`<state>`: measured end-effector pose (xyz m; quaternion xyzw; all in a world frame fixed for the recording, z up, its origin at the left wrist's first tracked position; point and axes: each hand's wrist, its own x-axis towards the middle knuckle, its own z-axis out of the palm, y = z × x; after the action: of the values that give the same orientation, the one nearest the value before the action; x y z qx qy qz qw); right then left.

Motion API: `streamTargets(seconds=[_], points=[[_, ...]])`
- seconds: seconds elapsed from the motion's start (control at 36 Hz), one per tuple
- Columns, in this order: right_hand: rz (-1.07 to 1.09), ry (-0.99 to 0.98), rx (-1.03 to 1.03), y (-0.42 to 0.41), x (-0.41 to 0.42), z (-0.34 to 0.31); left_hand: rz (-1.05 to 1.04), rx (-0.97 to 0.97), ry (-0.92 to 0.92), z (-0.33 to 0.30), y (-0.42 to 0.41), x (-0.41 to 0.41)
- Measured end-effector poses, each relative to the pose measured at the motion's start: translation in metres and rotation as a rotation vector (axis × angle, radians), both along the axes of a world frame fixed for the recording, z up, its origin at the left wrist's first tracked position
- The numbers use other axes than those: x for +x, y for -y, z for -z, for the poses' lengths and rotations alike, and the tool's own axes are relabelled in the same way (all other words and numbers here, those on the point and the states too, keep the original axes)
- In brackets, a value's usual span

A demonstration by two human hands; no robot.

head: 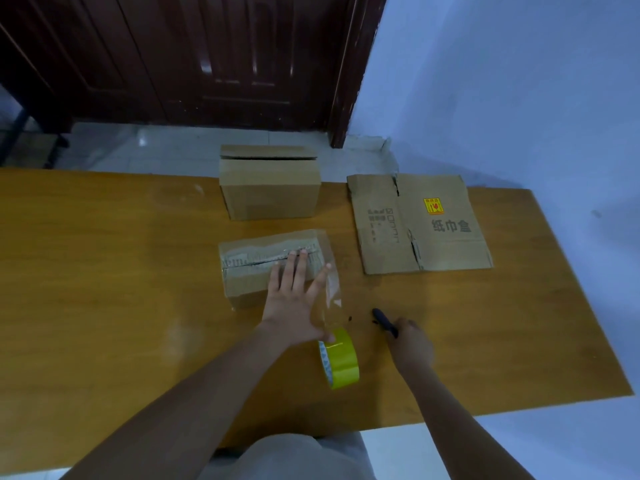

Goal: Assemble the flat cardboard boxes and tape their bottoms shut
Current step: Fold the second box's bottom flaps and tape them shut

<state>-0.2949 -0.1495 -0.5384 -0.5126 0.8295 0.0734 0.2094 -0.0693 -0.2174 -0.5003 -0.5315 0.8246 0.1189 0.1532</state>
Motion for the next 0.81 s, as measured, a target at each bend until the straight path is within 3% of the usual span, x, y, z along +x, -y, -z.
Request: streamTargets(seconds=[0.17, 0.25, 0.33, 0.39, 0.47, 0.69, 0.81], points=[[0.013, -0.036, 0.019, 0.012, 0.011, 0.008, -0.007, 0.015, 0.012, 0.0, 0.0, -0.001], [0.059, 0.025, -0.13, 0.021, 0.024, -0.001, -0.007, 0.018, 0.007, 0.001, -0.001, -0.002], [0.186, 0.457, -0.363, 0.026, 0.048, -0.014, -0.009, 0.011, 0.002, 0.002, 0.0, -0.001], [0.256, 0.722, -0.33, 0.024, 0.066, -0.018, -0.006, 0.006, 0.003, 0.002, -0.001, -0.001], [0.341, 0.926, -0.308, 0.015, 0.086, -0.019, -0.006, 0.004, -0.003, 0.001, -0.001, -0.001], [0.389, 0.949, -0.404, 0.007, 0.093, -0.014, -0.009, -0.005, -0.059, 0.002, -0.001, 0.001], [0.378, 0.93, -0.398, 0.007, 0.092, -0.011, -0.117, -0.118, -0.215, 0.0, 0.002, -0.002]])
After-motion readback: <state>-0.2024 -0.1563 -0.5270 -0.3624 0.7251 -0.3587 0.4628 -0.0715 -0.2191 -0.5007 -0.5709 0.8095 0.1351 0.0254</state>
